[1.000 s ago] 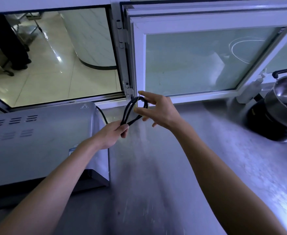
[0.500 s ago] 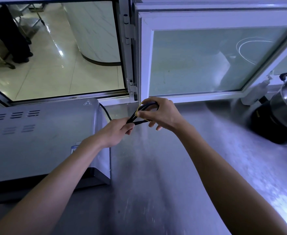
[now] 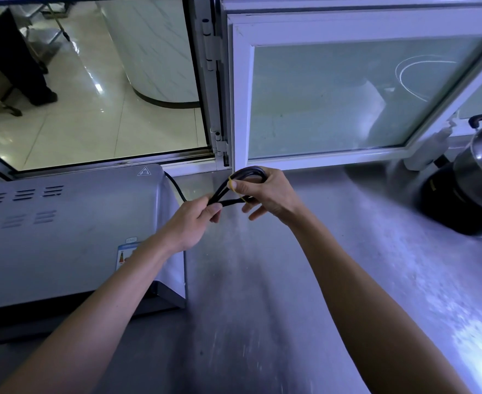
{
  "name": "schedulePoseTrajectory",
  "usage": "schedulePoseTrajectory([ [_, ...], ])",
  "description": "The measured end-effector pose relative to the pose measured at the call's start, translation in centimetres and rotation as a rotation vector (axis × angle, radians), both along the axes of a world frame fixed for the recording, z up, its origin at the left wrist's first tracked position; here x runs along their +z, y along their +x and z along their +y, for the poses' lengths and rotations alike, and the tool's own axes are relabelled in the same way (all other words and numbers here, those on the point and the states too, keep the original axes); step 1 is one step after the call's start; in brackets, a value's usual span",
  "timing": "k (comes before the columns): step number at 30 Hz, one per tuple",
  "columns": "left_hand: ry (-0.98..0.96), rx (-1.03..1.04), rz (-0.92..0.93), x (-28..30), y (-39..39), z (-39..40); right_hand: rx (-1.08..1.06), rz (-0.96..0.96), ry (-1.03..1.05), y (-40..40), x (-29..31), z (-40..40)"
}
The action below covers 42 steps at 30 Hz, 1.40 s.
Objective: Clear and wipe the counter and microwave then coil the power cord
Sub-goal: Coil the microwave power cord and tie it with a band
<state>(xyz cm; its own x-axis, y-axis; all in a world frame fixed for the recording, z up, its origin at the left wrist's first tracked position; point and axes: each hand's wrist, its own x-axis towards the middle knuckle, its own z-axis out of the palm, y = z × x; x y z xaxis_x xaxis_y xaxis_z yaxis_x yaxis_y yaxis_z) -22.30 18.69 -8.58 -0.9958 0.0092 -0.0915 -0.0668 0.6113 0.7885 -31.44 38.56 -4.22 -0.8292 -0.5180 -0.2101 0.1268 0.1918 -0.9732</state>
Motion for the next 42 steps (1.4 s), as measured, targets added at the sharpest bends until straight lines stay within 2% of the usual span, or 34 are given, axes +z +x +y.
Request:
schedulePoseTrajectory([
  [10,0.057,0.053,0.001,0.1,-0.2,0.5,-0.01,-0.064,-0.026,0.5,-1.4,-0.9],
  [23,0.115,0.031,0.013,-0.5,-0.1,0.5,0.108,-0.059,0.164,0.6,-2.2,-1.4],
  [42,0.221,0.078,0.012,-1.6,-0.9,-0.1,0.212,-0.068,0.222,2.5,-5.3,-1.5],
])
